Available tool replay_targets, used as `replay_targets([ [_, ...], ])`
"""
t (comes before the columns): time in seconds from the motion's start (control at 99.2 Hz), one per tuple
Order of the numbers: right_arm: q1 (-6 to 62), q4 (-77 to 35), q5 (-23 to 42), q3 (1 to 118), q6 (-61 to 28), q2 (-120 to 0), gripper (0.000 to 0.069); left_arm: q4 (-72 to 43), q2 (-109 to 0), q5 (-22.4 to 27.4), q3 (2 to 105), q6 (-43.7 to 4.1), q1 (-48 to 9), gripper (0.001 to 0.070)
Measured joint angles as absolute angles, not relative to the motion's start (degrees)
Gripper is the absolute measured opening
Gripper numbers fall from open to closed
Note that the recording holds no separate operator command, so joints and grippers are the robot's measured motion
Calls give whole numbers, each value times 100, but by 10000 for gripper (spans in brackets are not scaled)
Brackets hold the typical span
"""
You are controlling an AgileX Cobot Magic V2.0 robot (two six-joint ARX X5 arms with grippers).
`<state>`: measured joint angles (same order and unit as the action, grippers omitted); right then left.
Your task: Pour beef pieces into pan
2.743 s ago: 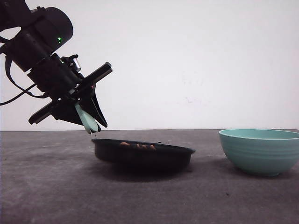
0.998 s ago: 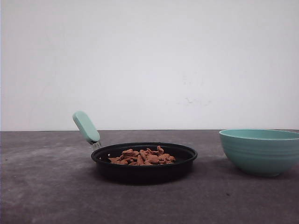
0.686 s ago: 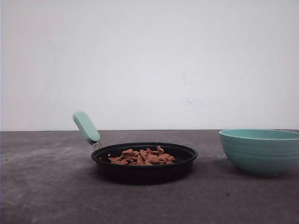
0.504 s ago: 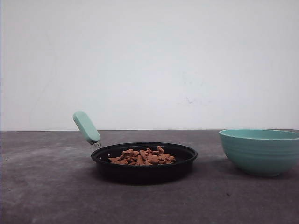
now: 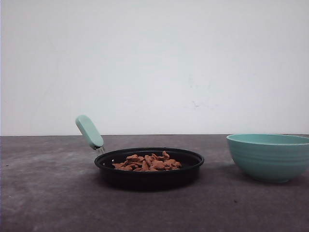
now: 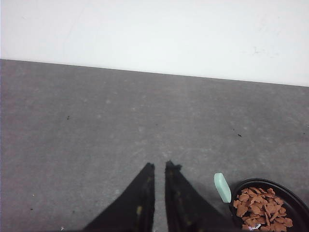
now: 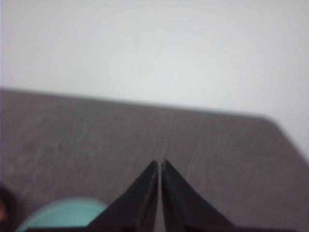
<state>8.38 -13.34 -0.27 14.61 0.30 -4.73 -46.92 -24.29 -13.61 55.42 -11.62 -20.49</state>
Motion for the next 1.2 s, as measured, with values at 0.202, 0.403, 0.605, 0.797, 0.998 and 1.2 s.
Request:
replay_targets([
  [0.202,552,-1308,-801,305,294,-30,11,-4698,-2421,-1361,5540,-1162,-2049,14],
  [0.403,475,-982,-902,113,403,-21,11,-4707,-2388,-1363,5540,-1162,-2049,14],
  [0.605,375,-982,-882,110,582,-21,11,-4716,-2386,-1363,5540,-1162,-2049,14],
  [0.797,375,-976,-888,110,589,-21,11,-4718,-2386,-1361,5540,-1162,-2049,14],
  [0.998,375,-972,-891,108,589,-21,11,-4718,-2384,-1361,5540,-1162,-2049,14],
  [1.2,375,-972,-891,108,589,-21,11,-4718,-2384,-1361,5540,-1162,-2049,14],
])
